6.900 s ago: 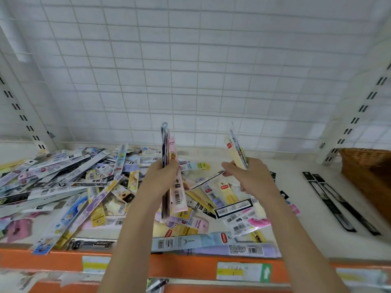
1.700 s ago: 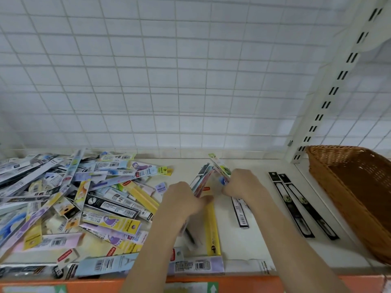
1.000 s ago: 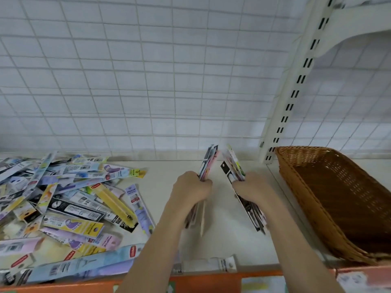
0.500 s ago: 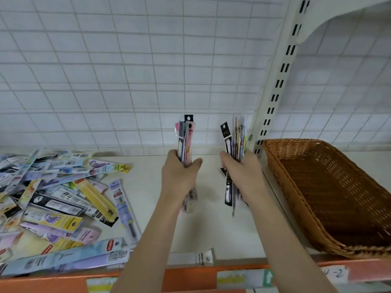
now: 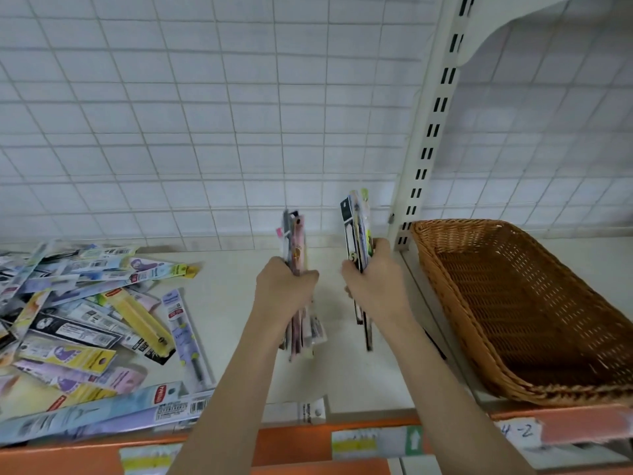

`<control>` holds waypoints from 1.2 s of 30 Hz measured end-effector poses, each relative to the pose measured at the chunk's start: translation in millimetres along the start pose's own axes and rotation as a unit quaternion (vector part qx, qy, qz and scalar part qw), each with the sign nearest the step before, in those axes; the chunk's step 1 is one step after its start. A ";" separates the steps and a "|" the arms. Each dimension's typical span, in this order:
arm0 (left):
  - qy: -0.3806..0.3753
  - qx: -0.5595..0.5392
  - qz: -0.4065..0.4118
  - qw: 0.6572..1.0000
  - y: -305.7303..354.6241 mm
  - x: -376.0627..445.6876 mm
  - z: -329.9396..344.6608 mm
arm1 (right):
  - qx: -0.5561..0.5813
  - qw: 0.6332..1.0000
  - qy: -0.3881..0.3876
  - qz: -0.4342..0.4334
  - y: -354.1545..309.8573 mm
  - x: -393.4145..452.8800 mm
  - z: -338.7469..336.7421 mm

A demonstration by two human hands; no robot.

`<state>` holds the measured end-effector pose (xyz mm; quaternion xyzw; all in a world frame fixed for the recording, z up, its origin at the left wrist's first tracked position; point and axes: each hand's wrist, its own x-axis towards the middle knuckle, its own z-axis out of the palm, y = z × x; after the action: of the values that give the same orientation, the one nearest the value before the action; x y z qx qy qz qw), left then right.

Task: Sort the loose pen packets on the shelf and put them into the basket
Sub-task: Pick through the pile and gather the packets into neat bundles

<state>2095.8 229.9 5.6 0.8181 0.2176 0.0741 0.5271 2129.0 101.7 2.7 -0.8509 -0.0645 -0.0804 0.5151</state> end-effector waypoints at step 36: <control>0.046 0.229 0.017 0.972 -51.9 -29.4 -101.8 | -0.287 0.947 -0.120 -0.082 -40.1 -36.7 49.3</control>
<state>2019.4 319.8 6.5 0.9161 0.2392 0.0689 0.3142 2088.8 162.9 7.5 -0.9579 -0.1696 -0.0342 0.2291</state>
